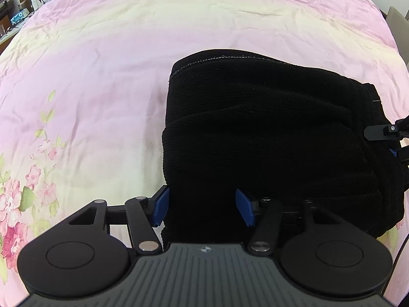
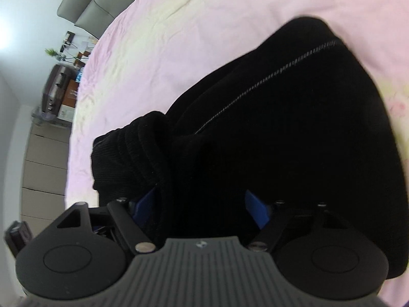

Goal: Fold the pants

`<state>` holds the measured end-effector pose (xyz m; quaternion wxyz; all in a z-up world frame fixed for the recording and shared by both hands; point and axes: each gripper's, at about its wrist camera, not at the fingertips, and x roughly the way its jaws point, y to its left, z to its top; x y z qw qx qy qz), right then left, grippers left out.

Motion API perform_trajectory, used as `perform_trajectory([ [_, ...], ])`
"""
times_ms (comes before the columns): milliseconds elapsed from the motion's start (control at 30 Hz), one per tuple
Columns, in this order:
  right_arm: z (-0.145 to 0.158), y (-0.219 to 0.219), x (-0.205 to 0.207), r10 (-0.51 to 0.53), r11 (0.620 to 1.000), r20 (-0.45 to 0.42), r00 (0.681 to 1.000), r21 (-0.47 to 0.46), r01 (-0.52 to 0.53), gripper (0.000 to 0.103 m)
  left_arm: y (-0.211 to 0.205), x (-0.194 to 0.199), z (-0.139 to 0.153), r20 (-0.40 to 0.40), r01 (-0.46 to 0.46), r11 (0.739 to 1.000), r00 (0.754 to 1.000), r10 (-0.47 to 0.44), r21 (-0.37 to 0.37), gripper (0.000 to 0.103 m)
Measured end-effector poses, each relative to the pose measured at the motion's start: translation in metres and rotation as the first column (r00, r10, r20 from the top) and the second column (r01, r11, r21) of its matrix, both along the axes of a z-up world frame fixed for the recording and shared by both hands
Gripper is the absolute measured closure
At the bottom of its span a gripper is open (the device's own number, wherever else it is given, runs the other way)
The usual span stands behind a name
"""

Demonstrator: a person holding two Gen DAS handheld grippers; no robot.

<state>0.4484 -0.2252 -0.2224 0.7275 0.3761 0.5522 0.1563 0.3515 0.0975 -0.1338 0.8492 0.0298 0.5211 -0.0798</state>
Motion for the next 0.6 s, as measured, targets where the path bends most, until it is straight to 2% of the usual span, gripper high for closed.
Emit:
perform_trajectory([
  [33,-0.003,0.0,-0.001,-0.002,0.999,-0.015,1.0,0.038,0.002,0.046,0.0,0.001,-0.001,-0.003,-0.002,1.0,1.0,0.003,0.002,0.039],
  [100,-0.006,0.005,-0.003,0.013,0.999,-0.012,1.0,0.05,-0.012,0.046,0.002,0.005,-0.006,-0.006,-0.009,1.0,1.0,0.009,0.004,0.04],
  [133,-0.007,0.006,-0.005,0.001,0.998,-0.01,1.0,0.056,-0.001,0.054,0.003,0.005,-0.006,-0.005,-0.012,1.0,1.0,0.012,0.003,0.04],
  [167,-0.005,0.009,-0.006,-0.005,0.998,0.0,1.0,0.067,0.005,0.075,0.002,0.006,-0.008,-0.003,-0.016,1.0,1.0,0.016,0.003,0.04],
  [200,0.005,0.016,-0.005,0.003,0.999,0.024,1.0,0.041,-0.004,0.075,0.002,0.006,-0.007,-0.002,-0.026,1.0,1.0,0.026,0.002,0.04],
  [267,0.033,0.032,-0.005,0.08,0.995,0.115,0.99,-0.061,-0.073,0.083,0.003,0.007,-0.006,-0.002,-0.044,0.999,0.999,0.044,0.003,0.041],
  [467,0.122,0.064,0.001,0.201,0.974,0.271,0.941,-0.159,-0.162,0.088,0.012,0.001,0.021,0.047,-0.079,0.996,0.996,0.081,-0.041,0.043],
  [600,0.176,0.076,0.01,0.242,0.961,0.342,0.908,-0.213,-0.176,0.088,0.006,-0.003,0.057,0.129,-0.06,0.997,0.989,0.067,-0.053,0.043],
])
